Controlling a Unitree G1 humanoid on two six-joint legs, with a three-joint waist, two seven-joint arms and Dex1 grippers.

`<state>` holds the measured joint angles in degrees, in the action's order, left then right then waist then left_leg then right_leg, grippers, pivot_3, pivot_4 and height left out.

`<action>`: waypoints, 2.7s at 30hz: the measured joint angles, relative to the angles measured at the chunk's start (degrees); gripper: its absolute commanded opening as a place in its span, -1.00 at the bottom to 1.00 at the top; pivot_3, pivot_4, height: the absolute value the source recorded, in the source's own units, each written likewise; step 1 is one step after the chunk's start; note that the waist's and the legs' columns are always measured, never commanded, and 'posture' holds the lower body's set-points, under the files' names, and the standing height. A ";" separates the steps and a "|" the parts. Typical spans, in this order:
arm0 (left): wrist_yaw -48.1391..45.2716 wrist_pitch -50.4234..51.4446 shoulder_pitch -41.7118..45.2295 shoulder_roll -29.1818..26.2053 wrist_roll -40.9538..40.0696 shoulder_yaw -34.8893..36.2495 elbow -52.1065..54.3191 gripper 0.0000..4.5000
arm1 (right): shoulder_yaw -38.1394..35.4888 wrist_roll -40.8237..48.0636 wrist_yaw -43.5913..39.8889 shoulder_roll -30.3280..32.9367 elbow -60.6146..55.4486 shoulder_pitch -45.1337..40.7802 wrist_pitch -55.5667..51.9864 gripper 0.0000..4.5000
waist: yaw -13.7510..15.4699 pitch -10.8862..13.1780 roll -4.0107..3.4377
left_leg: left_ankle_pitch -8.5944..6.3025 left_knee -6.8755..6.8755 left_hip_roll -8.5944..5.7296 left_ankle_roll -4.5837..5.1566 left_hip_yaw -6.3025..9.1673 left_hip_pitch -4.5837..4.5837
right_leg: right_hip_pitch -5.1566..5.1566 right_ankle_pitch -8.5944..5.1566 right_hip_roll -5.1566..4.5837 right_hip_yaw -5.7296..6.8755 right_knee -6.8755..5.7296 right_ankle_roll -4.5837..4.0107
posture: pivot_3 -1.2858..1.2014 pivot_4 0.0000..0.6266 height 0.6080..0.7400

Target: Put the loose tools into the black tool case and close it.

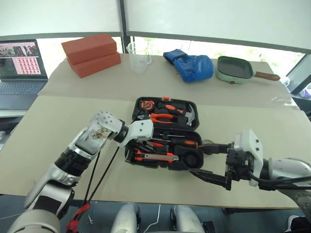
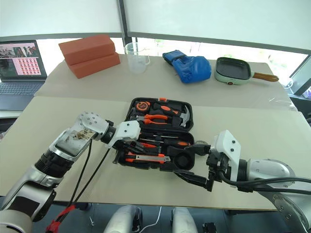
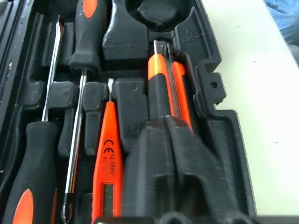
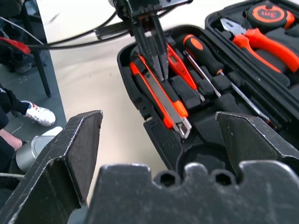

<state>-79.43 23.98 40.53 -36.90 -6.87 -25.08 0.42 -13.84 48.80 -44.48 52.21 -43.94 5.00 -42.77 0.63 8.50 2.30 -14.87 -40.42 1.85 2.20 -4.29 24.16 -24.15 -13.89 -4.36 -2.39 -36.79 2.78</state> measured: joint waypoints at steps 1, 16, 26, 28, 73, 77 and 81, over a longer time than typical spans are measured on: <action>-0.11 -0.05 -0.02 -0.22 -0.03 0.01 0.00 -0.99 | -0.04 -0.18 -0.08 0.00 0.13 0.03 0.00 1.00 | 0.03 0.00 0.00 | 0.00 0.00 0.00 0.00 0.00 0.00 | 0.00 0.00 0.00 0.00 0.00 0.00 | 0.03 -0.52 0.98; -0.13 -3.87 -0.41 -1.38 1.76 -0.58 -0.04 -0.99 | 0.00 -1.08 -0.24 -1.16 0.25 0.47 0.01 1.00 | 0.07 -0.01 -0.01 | 0.00 0.00 -0.02 0.00 0.00 -0.04 | 0.06 0.00 -0.02 0.00 0.02 0.01 | 0.03 -0.52 0.98; 3.05 -8.93 -0.94 0.53 6.23 -1.66 -5.28 -0.99 | 1.17 -1.51 0.87 -2.16 0.21 -0.07 0.01 1.00 | 0.08 -0.08 -0.05 | -0.01 0.15 0.02 0.00 -0.01 -0.88 | 0.93 -0.03 -0.04 0.02 0.16 -0.01 | 0.03 -0.52 0.98; 3.05 -8.88 -1.01 0.55 6.43 -1.58 -5.24 -0.99 | 1.16 -1.55 0.85 -2.16 0.21 -0.05 0.01 1.00 | 0.08 -0.08 -0.05 | -0.01 0.15 0.03 0.00 0.00 -0.88 | 0.92 -0.04 -0.03 0.03 0.16 -0.02 | 0.03 -0.52 0.98; 14.21 8.88 -18.31 -12.71 -20.33 24.42 25.03 1.00 | 24.05 -37.10 -30.76 2.48 48.32 -27.55 24.23 0.67 | 0.07 0.17 -0.30 | -0.01 0.58 -0.02 -0.01 -0.21 -0.44 | 0.45 -0.05 -0.07 0.01 0.66 0.02 | 0.03 -0.52 0.98; 14.45 8.65 -18.31 -12.71 -20.29 23.91 24.95 1.00 | 24.67 -39.68 -29.78 0.42 51.79 -26.98 28.74 0.06 | -0.05 0.17 -0.31 | 0.00 0.59 -0.01 -0.03 -0.23 -0.46 | 0.42 -0.05 -0.05 0.00 0.61 0.01 | 0.03 -0.52 0.98; 14.70 8.48 -17.86 -12.70 -20.22 23.75 24.47 1.00 | 24.46 -41.55 -27.93 -1.20 55.08 -27.89 33.53 -0.54 | -0.12 0.15 -0.28 | 0.00 0.59 0.00 -0.03 -0.25 -0.57 | 0.51 -0.05 -0.04 -0.01 0.60 0.01 | 0.03 -0.52 0.98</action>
<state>-64.73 32.46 22.68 -49.60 -27.09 -1.33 24.89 10.63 7.26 -72.41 51.01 11.14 -22.90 -9.24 0.51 8.66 2.02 -14.87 -39.84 1.85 2.17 -4.54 23.59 -23.64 -13.94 -4.39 -2.41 -36.18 2.79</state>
